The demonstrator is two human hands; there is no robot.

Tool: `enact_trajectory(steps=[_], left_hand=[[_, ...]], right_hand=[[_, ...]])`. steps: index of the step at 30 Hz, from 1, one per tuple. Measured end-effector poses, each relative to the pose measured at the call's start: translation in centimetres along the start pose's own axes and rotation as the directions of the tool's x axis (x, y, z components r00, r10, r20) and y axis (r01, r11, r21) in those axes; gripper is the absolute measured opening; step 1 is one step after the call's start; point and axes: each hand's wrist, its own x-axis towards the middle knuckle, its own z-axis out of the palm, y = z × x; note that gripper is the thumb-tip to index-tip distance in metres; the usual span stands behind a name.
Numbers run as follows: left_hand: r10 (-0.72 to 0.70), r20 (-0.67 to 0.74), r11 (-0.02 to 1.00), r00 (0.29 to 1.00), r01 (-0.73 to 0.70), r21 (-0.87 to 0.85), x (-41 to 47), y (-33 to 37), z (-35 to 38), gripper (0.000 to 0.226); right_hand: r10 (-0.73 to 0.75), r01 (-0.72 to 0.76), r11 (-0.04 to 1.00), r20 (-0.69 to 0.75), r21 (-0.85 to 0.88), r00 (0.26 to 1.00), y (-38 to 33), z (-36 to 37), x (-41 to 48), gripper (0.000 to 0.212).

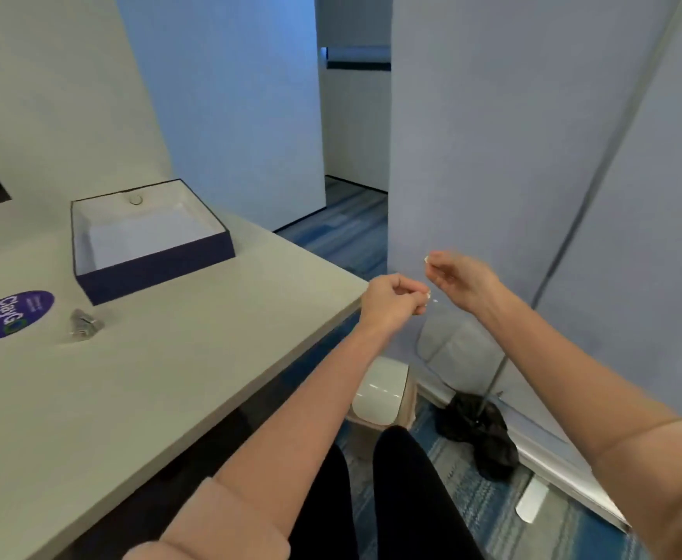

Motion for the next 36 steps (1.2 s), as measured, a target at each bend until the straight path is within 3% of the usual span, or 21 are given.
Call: enact_trajectory(steps=[4, 10, 17, 20, 24, 27, 32, 36], left_hand=[[-0.166, 0.035, 0.986, 0.985, 0.166, 0.019, 2.5, -6.3, 3.0, 0.014], [-0.424, -0.066, 0.899, 0.903, 0.429, 0.088, 8.2, -18.1, 1.1, 0.022], [-0.559, -0.194, 0.810, 0.806, 0.581, 0.081, 14.8, -28.6, -0.6, 0.025], [-0.591, -0.212, 0.767, 0.778, 0.624, 0.152, 16.3, -32.6, -0.4, 0.026], [-0.580, -0.226, 0.737, 0.783, 0.622, 0.263, 17.8, -36.3, -0.2, 0.032], [-0.548, -0.223, 0.728, 0.806, 0.591, 0.346, 18.7, -38.0, 0.2, 0.017], [-0.437, -0.261, 0.651, 0.861, 0.503, 0.569, 19.4, -39.6, 0.1, 0.014], [-0.391, -0.168, 0.645, 0.905, 0.400, 0.651, 19.9, -40.2, -0.4, 0.023]], right_hand=[[0.066, -0.070, 0.997, -0.113, -0.034, 0.991, 3.7, -4.0, 3.3, 0.017], [0.240, -0.260, 0.959, -0.161, -0.112, 0.957, 13.6, -7.6, 9.4, 0.017], [0.342, -0.386, 0.896, -0.211, -0.221, 0.916, 24.6, -9.7, 15.7, 0.016], [0.339, -0.419, 0.811, -0.255, -0.409, 0.905, 28.3, -10.0, 18.1, 0.020], [0.262, -0.324, 0.621, -0.201, -0.714, 0.944, 31.8, -10.2, 19.7, 0.022], [0.208, -0.199, 0.495, -0.107, -0.846, 0.972, 34.0, -10.6, 20.3, 0.018], [0.156, -0.033, 0.319, 0.018, -0.947, 0.988, 35.8, -11.5, 20.9, 0.017], [0.165, 0.039, 0.240, 0.080, -0.970, 0.983, 36.0, -11.8, 21.1, 0.029]])
